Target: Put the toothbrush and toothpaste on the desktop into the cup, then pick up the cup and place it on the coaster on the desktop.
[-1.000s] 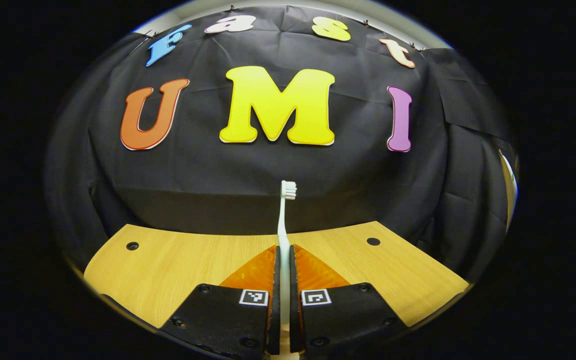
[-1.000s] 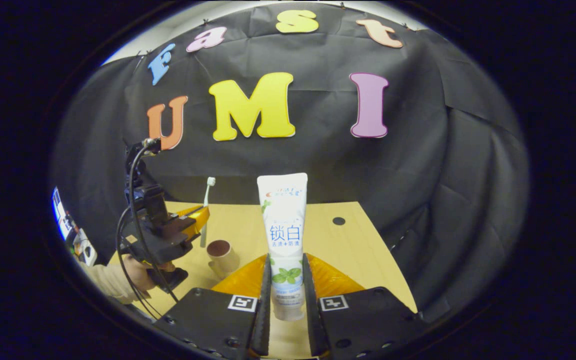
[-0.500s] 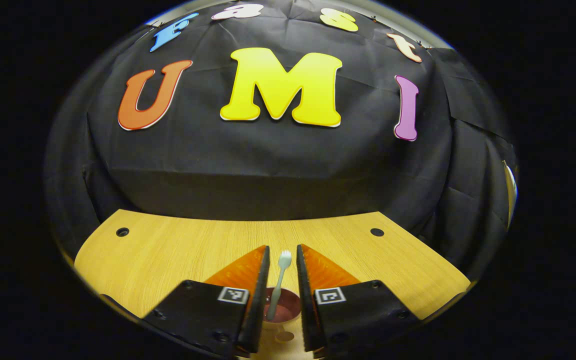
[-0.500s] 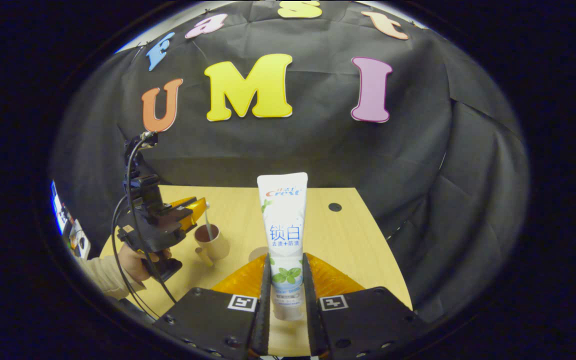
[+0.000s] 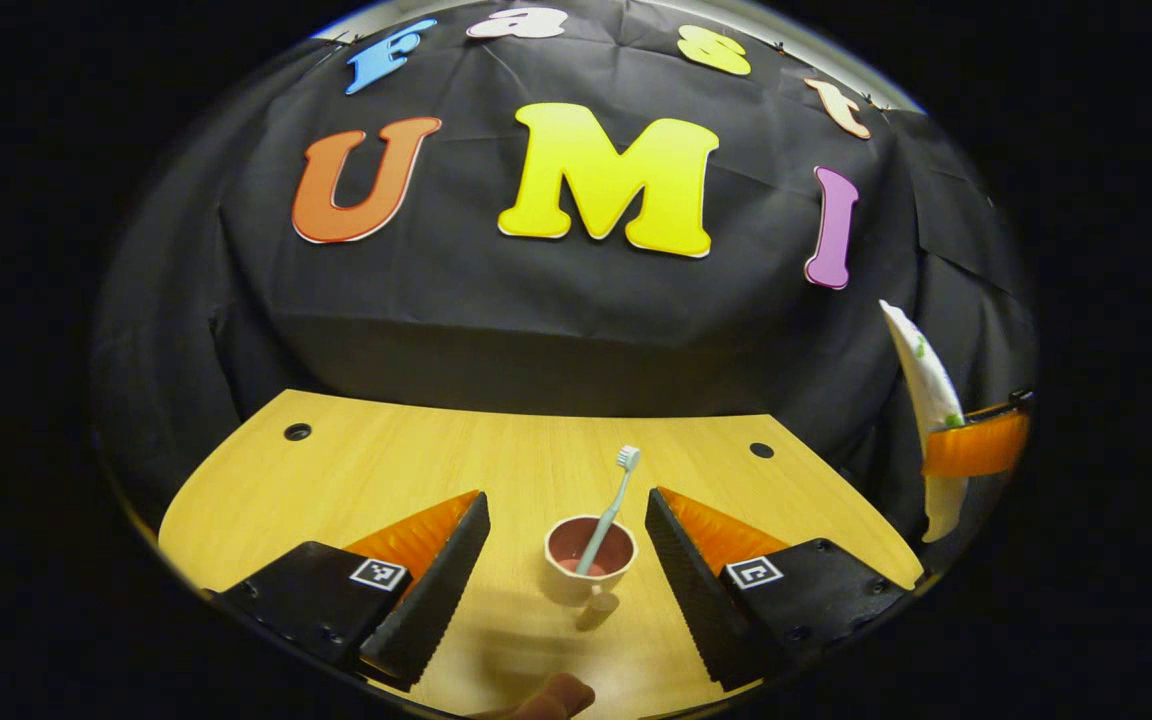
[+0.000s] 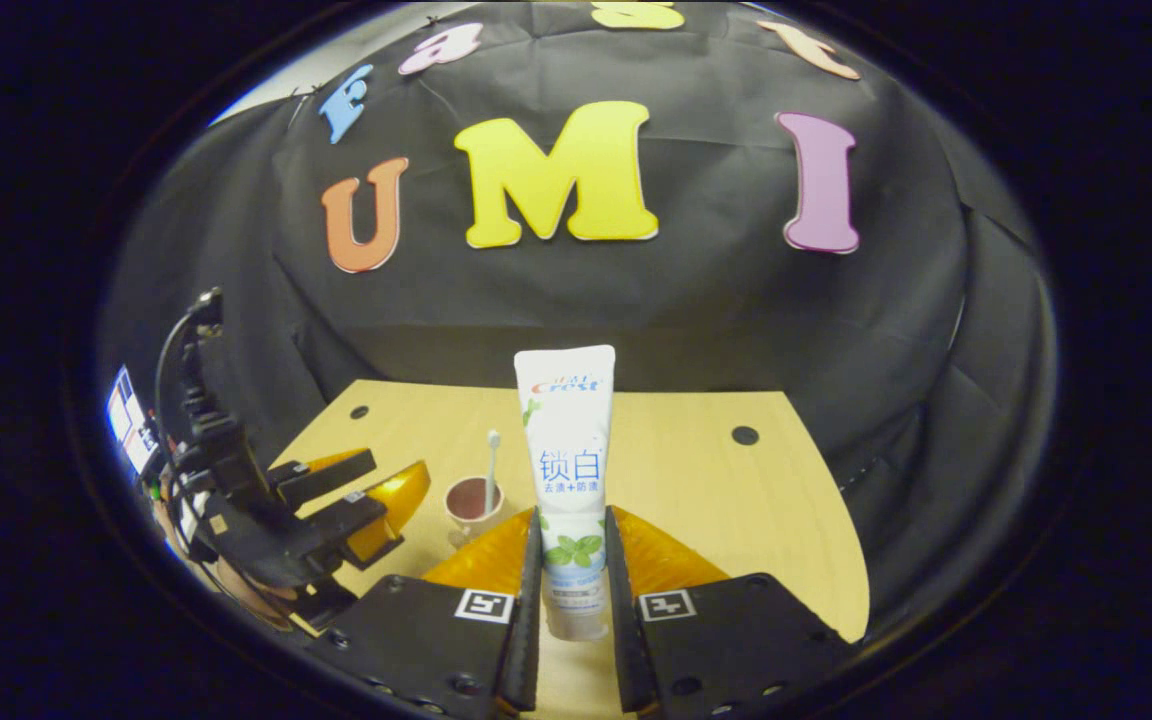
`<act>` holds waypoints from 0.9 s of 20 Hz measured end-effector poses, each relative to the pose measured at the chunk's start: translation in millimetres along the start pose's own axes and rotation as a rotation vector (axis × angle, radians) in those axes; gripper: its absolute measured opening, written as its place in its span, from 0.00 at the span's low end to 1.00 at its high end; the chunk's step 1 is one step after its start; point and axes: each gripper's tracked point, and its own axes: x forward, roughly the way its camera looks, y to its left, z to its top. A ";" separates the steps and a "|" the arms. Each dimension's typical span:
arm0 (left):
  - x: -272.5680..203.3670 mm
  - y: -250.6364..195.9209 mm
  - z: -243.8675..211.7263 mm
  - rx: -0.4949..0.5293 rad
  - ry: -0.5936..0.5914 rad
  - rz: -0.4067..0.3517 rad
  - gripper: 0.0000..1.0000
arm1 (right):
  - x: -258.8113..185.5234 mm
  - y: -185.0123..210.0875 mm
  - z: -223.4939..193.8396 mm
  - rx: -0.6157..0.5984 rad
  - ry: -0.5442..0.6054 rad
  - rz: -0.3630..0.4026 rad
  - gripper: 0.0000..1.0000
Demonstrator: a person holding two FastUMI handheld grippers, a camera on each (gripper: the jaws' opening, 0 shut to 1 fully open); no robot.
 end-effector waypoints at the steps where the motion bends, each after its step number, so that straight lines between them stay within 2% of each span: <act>1: -11.3 8.6 1.5 0.001 -0.003 0.019 1.00 | 7.3 9.8 3.2 -0.009 -0.001 0.025 0.31; 5: -53.5 38.6 10.5 -0.001 -0.028 0.109 0.99 | 43.9 53.3 20.2 -0.042 -0.017 0.130 0.31; 7: -74.0 49.3 17.4 -0.004 -0.054 0.158 0.99 | 63.4 68.1 25.9 -0.066 -0.029 0.153 0.31; 12: -112.8 50.7 12.4 -0.041 -0.036 0.238 0.99 | 107.5 102.7 17.3 -0.114 -0.032 0.239 0.33; 18: -132.2 39.4 22.1 0.000 -0.132 0.296 0.99 | 147.0 114.4 0.0 -0.148 -0.055 0.260 0.34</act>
